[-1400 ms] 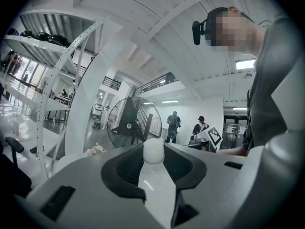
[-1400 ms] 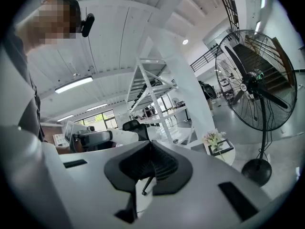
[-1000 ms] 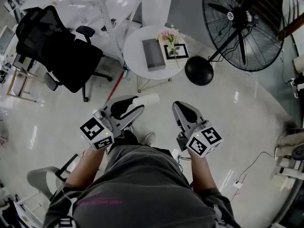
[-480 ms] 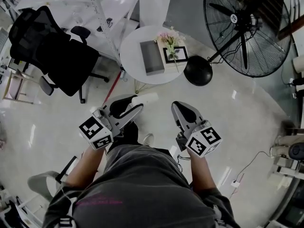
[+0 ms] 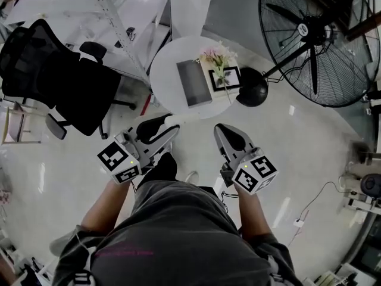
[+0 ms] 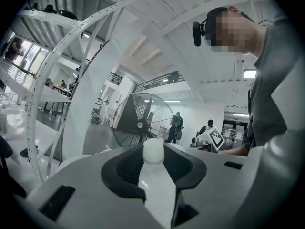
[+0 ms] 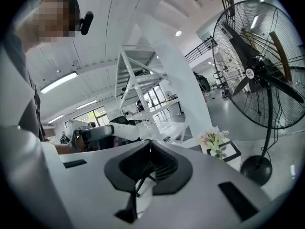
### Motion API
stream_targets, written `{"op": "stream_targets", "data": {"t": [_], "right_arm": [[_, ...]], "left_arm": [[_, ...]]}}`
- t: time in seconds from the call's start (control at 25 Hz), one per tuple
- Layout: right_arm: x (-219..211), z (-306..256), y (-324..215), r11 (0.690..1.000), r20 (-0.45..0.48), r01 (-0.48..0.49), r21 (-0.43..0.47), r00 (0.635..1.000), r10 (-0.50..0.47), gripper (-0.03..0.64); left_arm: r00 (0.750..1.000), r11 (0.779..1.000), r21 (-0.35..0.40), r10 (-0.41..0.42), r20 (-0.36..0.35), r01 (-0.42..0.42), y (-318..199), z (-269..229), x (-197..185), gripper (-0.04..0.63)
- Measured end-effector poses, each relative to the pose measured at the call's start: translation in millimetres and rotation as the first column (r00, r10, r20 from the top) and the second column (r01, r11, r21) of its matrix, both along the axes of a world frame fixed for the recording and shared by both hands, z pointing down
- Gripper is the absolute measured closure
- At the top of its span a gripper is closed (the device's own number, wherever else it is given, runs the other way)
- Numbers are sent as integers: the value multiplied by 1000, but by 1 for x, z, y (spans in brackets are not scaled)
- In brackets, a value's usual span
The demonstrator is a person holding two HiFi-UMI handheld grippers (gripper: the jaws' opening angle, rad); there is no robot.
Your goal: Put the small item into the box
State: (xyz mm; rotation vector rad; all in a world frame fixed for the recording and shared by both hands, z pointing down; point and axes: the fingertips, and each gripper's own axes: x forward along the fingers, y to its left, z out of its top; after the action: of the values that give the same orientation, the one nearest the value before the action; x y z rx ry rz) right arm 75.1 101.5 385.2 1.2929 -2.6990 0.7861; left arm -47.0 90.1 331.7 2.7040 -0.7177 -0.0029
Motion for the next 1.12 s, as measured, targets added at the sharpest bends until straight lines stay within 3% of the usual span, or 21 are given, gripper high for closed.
{"op": "stream_targets", "data": {"t": [0.72, 1.12], "right_arm": [[-67, 0, -110, 996, -46, -90, -19, 995, 89, 594], [-69, 13, -139, 993, -49, -111, -48, 993, 108, 594]], "left_arm": [[996, 997, -21, 80, -27, -80, -120, 12, -73, 460], [997, 995, -61, 75, -18, -76, -153, 32, -80, 460]]}}
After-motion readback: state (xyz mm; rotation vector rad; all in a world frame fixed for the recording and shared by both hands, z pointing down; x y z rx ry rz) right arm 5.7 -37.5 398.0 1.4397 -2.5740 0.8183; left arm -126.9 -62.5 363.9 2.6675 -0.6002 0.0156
